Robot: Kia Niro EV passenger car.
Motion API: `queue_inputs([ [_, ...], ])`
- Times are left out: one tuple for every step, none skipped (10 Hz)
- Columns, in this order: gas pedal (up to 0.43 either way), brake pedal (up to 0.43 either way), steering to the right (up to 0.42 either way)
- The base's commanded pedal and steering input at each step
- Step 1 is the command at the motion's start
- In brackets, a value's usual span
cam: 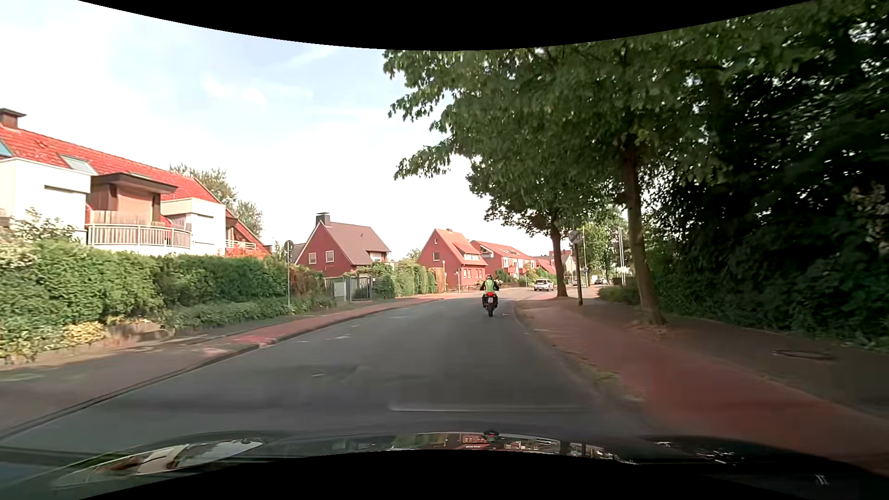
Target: Follow the waypoints while adhering to traffic rules and regulations
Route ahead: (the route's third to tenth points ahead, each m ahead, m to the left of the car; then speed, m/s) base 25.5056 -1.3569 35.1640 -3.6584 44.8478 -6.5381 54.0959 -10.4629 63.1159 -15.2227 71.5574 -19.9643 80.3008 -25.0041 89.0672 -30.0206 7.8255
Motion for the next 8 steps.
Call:
queue_inputs([
  [0.157,0.0,0.008],
  [0.157,0.0,0.009],
  [0.169,0.0,0.009],
  [0.169,0.0,0.009],
  [0.169,0.0,0.009],
  [0.177,0.0,0.012],
  [0.177,0.0,0.018],
  [0.177,0.0,0.019],
])
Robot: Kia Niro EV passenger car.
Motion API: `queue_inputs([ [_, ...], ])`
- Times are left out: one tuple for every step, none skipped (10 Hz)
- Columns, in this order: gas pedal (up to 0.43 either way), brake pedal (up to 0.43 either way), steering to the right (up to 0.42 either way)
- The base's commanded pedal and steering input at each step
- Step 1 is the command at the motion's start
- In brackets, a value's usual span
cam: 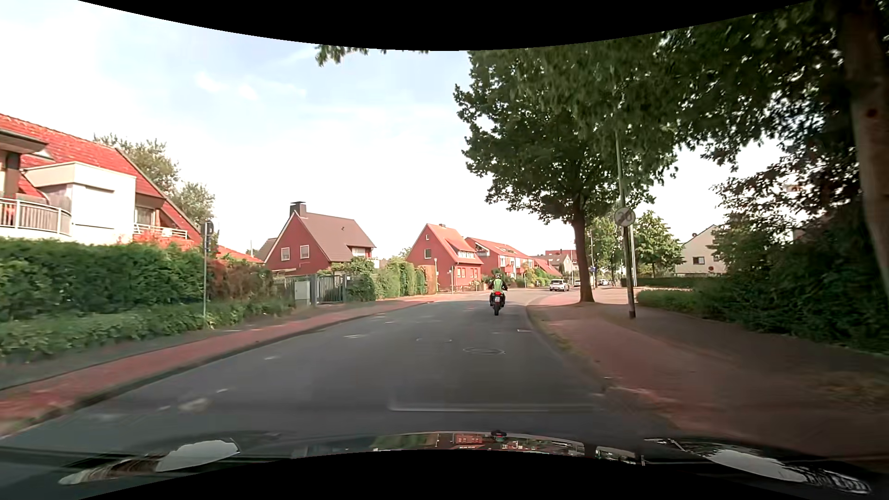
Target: Follow the waypoints while adhering to traffic rules and regulations
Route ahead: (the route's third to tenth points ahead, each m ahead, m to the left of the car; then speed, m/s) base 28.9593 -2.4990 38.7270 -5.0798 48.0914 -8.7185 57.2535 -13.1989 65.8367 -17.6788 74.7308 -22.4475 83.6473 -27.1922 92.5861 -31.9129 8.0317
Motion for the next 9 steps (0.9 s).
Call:
queue_inputs([
  [0.177,0.0,0.019],
  [0.177,0.0,0.021],
  [0.177,0.0,0.024],
  [0.177,0.0,0.026],
  [0.177,0.0,0.028],
  [0.177,0.0,0.03],
  [0.177,0.0,0.03],
  [0.177,0.0,0.031],
  [0.177,0.0,0.034],
])
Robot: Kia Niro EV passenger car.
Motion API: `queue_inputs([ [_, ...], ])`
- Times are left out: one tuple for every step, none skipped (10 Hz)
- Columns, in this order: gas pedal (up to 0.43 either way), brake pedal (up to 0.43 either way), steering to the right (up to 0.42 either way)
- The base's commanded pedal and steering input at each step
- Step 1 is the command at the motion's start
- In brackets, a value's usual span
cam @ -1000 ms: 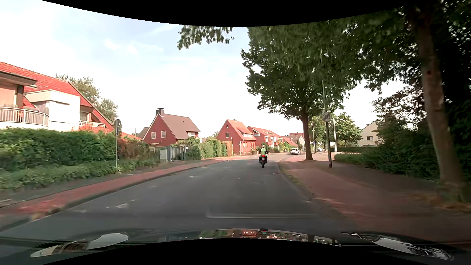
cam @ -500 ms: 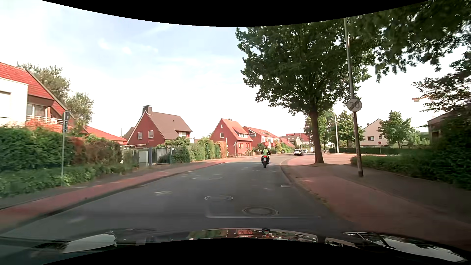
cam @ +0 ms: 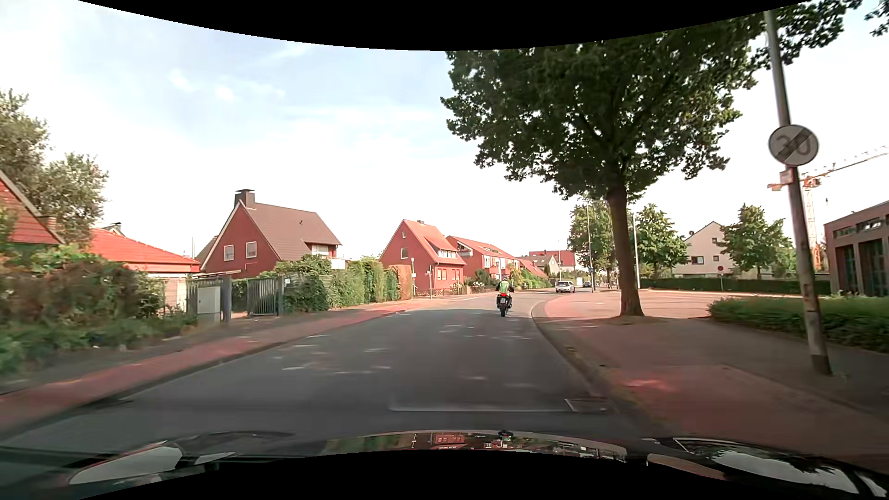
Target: Follow the waypoints while adhering to traffic rules and regulations
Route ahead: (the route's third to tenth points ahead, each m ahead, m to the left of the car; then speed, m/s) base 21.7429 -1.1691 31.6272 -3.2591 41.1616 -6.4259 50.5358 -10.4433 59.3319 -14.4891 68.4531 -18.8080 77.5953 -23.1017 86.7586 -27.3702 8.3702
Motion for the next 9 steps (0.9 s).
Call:
queue_inputs([
  [0.177,0.0,0.035],
  [0.177,0.0,0.035],
  [0.177,0.0,0.036],
  [0.177,0.0,0.035],
  [0.177,0.0,0.035],
  [0.177,0.0,0.035],
  [0.177,0.0,0.037],
  [0.177,0.0,0.037],
  [0.177,0.0,0.037],
])
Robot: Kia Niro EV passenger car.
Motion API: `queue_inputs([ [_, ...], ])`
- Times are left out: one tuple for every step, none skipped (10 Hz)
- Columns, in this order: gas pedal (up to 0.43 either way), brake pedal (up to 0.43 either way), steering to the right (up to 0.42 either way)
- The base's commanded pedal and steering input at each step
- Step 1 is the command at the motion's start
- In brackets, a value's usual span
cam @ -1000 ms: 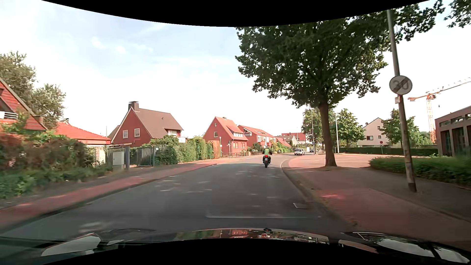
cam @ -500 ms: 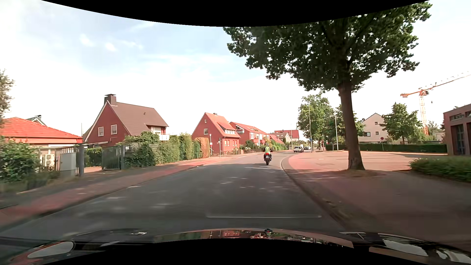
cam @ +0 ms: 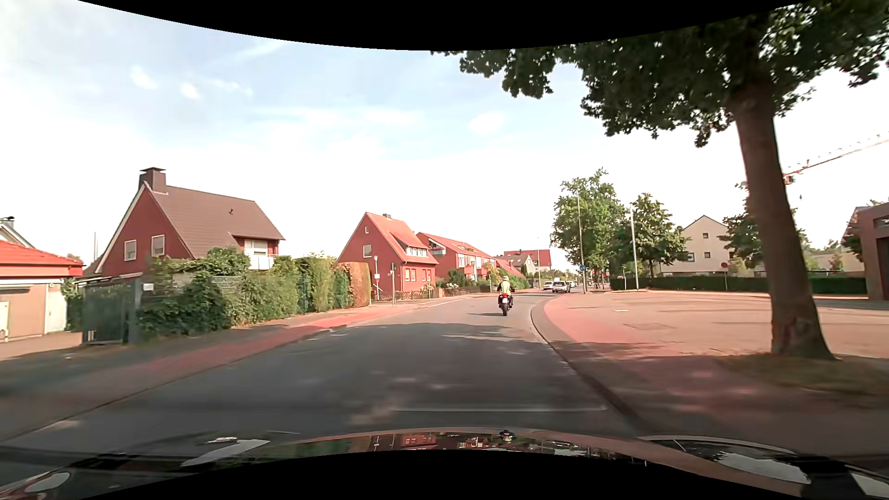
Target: Follow the waypoints while adhering to traffic rules and regulations
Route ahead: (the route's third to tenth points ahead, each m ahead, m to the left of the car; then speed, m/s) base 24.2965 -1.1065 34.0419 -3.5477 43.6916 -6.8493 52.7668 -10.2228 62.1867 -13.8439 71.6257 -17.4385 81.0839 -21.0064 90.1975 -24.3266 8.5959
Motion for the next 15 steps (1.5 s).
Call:
queue_inputs([
  [0.177,0.0,0.036],
  [0.177,0.0,0.037],
  [0.177,0.0,0.037],
  [0.177,0.0,0.037],
  [0.177,0.0,0.037],
  [0.177,0.0,0.037],
  [0.177,0.0,0.037],
  [0.189,0.0,0.037],
  [0.228,0.0,0.037],
  [0.24,0.0,0.037],
  [0.228,0.0,0.037],
  [0.228,0.0,0.038],
  [0.22,0.0,0.038],
  [0.22,0.0,0.041],
  [0.22,0.0,0.043],
])
